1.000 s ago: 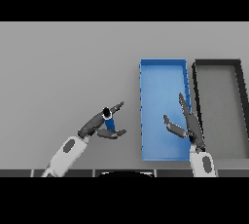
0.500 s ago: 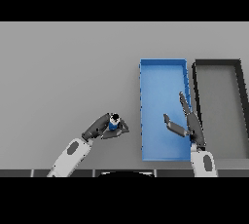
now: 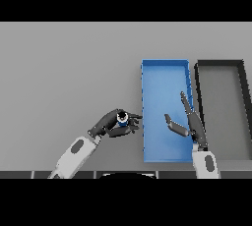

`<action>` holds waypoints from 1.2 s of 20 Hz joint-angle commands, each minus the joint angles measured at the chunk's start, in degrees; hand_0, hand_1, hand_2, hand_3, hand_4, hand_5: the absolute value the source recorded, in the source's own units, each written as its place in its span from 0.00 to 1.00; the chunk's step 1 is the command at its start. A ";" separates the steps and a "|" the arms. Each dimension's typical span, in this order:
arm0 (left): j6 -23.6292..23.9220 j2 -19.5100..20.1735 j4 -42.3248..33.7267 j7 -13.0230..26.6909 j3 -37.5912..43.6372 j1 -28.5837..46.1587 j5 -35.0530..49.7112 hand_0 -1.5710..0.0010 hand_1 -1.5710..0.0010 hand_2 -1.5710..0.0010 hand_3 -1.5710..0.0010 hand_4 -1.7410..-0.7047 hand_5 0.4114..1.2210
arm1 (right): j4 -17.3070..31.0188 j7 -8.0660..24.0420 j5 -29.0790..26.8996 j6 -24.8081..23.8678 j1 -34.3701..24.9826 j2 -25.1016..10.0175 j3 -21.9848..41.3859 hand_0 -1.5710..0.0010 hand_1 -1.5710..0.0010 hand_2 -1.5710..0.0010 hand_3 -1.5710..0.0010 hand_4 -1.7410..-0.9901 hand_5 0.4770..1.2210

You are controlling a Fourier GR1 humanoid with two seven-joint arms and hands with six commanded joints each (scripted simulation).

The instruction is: Pick up the blue pipe and place it into the blue bin.

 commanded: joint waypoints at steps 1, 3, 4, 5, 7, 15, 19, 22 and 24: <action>0.18 0.07 -0.92 0.77 -0.28 0.07 -0.11 0.02 0.02 0.01 0.08 0.02 0.99 | 0.66 -0.53 0.12 0.00 -0.07 -0.21 -0.19 1.00 1.00 1.00 1.00 0.62 0.27; 0.01 0.06 -3.51 2.45 -1.17 -0.14 0.03 0.01 0.01 0.01 0.08 0.02 0.99 | 0.63 -1.49 0.48 -0.15 0.70 -0.27 -0.13 1.00 1.00 1.00 1.00 0.62 0.28; 0.09 -0.19 -4.80 4.05 -1.36 -0.60 0.43 0.01 0.01 0.01 0.08 0.02 0.99 | 0.35 -1.76 0.92 -0.22 1.02 0.07 0.41 1.00 1.00 1.00 1.00 0.62 0.28; -0.09 -0.02 -4.72 4.97 -0.99 -1.29 0.80 0.01 0.01 0.01 0.08 0.02 1.00 | 0.24 -2.31 0.44 -0.03 1.26 -0.14 0.06 1.00 1.00 1.00 1.00 0.62 0.28; -0.21 0.05 -5.32 6.43 -1.38 -1.51 0.69 0.00 0.00 0.00 0.08 0.01 1.00 | -0.53 -2.77 -0.22 0.36 1.55 -0.52 -0.24 1.00 1.00 1.00 1.00 0.62 0.28; -0.28 0.72 -5.85 8.45 -1.34 -1.21 0.61 0.00 0.00 0.00 0.08 0.01 1.00 | 1.88 -0.17 -2.12 3.22 -2.90 -2.09 -0.73 1.00 1.00 1.00 1.00 0.66 0.28; -0.58 0.34 -5.55 8.27 -1.46 -1.30 0.58 0.00 0.00 0.00 0.08 0.01 1.00 | 0.28 -3.64 -9.26 8.78 -2.57 -2.88 -1.69 1.00 1.00 1.00 1.00 0.69 0.23; -0.70 0.58 -5.87 7.58 -1.49 -1.10 0.21 0.00 0.00 0.00 0.08 0.01 1.00 | -4.47 1.27 -20.89 15.84 -5.17 -5.57 -2.37 1.00 1.00 1.00 1.00 0.65 0.10; -1.05 0.42 -4.98 7.60 -1.12 -1.68 0.37 0.00 0.00 0.00 0.08 0.01 1.00 | -7.80 5.64 -27.83 19.79 -6.77 -7.60 -1.44 1.00 1.00 1.00 1.00 0.60 0.07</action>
